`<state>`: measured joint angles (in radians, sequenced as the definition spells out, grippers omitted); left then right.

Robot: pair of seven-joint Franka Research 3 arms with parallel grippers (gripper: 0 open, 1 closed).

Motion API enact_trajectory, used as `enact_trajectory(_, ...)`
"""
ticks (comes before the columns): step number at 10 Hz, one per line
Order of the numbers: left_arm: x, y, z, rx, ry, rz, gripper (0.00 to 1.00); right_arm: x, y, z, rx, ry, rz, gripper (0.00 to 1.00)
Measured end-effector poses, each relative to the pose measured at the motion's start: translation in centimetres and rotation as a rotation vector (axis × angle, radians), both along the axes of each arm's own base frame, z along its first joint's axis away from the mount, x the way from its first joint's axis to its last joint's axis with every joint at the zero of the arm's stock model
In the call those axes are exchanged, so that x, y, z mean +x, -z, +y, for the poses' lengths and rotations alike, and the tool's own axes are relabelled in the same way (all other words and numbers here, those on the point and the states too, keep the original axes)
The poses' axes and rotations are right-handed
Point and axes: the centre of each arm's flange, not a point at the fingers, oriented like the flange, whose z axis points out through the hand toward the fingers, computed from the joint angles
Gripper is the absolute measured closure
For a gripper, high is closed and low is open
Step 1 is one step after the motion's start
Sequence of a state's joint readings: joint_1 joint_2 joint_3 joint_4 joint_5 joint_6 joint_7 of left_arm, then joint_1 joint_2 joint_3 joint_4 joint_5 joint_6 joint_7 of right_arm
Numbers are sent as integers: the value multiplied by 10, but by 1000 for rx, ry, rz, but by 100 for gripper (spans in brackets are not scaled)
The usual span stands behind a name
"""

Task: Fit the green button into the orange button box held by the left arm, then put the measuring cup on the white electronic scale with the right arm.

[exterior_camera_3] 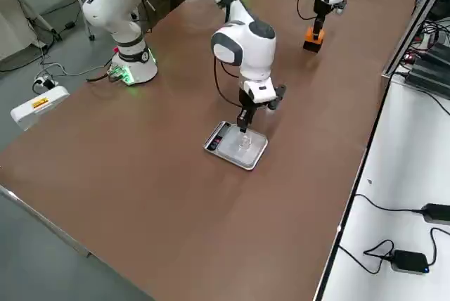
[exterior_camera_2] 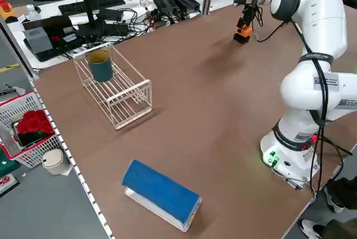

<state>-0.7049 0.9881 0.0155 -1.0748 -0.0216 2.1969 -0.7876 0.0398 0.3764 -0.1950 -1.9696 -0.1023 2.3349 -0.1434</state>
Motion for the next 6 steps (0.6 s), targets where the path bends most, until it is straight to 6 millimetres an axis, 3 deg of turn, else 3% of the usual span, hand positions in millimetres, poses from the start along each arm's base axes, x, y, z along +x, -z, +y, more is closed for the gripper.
enact_trajectory(2, 1, -10, 1, 2, -2, 2, 3, 5, -24, 0, 0, 3, -13, 46)
enact_trajectory(4, 4, -33, 7, 13, -12, 10, 15, 8, -59, 1, 3, 8, -16, 39)
enact_trajectory(5, 7, -47, 14, 23, -23, 16, 29, 9, -81, 3, 5, 10, -18, 25)
enact_trajectory(6, 11, -61, 22, 30, -34, 23, 45, 9, -108, 6, 9, 11, -20, 22)
